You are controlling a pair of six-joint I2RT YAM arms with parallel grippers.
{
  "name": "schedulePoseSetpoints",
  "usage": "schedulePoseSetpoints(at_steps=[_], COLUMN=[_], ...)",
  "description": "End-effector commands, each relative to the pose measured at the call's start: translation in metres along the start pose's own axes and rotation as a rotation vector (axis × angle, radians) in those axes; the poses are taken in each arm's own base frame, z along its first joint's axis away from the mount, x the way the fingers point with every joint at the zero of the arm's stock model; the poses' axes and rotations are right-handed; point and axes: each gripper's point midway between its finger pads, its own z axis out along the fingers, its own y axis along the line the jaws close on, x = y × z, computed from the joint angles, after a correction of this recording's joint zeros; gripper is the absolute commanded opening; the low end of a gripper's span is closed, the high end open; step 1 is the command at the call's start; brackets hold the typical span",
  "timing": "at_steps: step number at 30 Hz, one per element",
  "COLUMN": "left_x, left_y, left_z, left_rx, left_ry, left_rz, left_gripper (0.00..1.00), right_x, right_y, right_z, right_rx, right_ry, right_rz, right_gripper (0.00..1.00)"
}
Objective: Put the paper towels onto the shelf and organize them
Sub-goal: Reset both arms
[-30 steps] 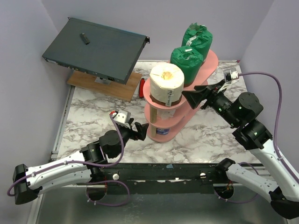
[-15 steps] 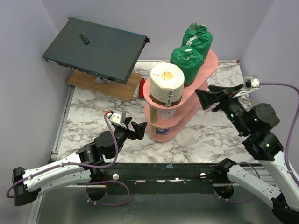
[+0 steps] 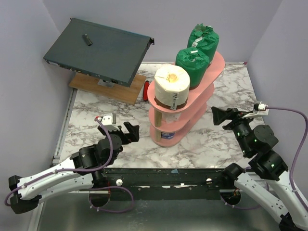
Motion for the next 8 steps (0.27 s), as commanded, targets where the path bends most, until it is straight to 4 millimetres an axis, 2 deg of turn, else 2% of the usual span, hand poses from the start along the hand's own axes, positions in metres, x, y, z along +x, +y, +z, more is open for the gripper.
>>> schedulePoseSetpoints(at_steps=[1, 2, 4, 8], left_x=[0.013, 0.014, 0.015, 0.014], left_y=[0.047, 0.051, 0.057, 0.061], left_z=[-0.01, -0.011, -0.012, -0.015], left_rx=[-0.216, -0.237, -0.273, -0.322], left_ry=[0.023, 0.024, 0.022, 0.032], left_rz=[-0.075, -0.088, -0.119, -0.135], left_gripper=[0.99, 0.99, 0.99, 0.99], right_x=[0.009, 0.013, 0.021, 0.03], right_y=[-0.028, -0.033, -0.041, -0.056], right_z=[-0.007, -0.007, -0.008, -0.008], right_rx=[0.122, 0.14, 0.178, 0.267], right_ry=[-0.026, -0.023, -0.014, -0.009], right_rz=[0.05, 0.056, 0.07, 0.113], right_gripper=[0.87, 0.89, 0.99, 1.0])
